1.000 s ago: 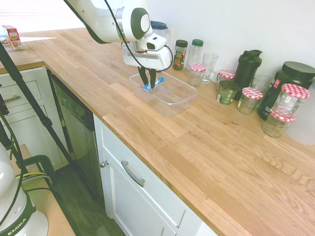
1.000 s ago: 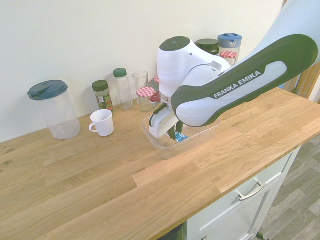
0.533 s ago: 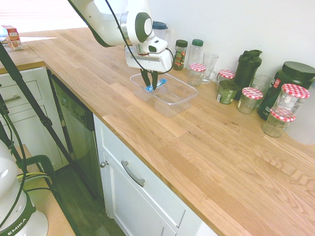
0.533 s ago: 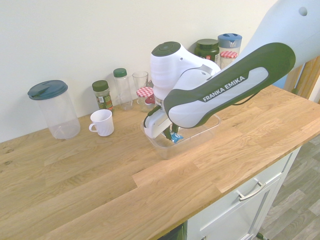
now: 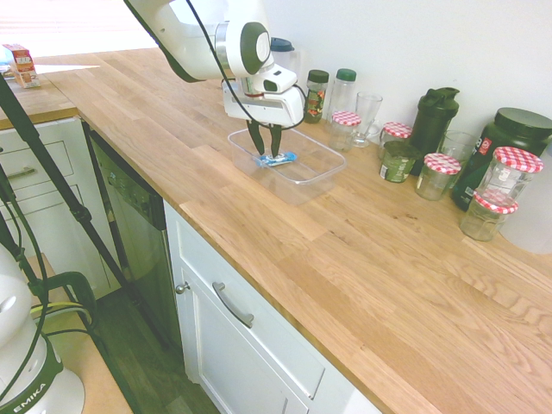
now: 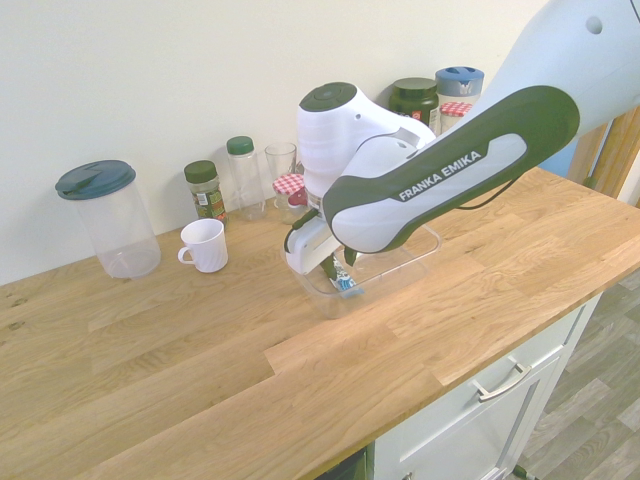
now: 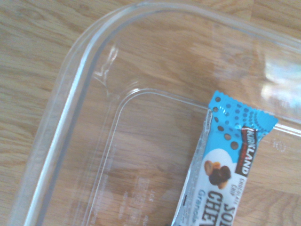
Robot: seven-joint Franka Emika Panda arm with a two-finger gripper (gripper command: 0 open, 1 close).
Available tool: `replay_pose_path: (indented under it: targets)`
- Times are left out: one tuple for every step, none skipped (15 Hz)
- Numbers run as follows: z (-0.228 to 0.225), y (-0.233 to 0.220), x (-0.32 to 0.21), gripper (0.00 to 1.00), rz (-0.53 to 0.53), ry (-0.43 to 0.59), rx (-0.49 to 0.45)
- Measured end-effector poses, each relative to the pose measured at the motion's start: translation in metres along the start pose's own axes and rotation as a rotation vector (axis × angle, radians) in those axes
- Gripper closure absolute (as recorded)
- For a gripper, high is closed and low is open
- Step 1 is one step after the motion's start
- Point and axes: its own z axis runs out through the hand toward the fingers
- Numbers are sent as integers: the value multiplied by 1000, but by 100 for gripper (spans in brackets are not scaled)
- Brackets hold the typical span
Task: Put the protein bar into the container
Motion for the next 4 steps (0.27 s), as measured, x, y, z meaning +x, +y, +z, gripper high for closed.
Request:
replay_pose_path:
  targets:
    - [-6, -1, 2, 0, 6, 4, 10]
    - [-17, -2, 5, 0, 13, 14, 25]
    - [-36, -2, 6, 0, 20, 29, 45]
    - [-63, -1, 7, 0, 29, 47, 70]
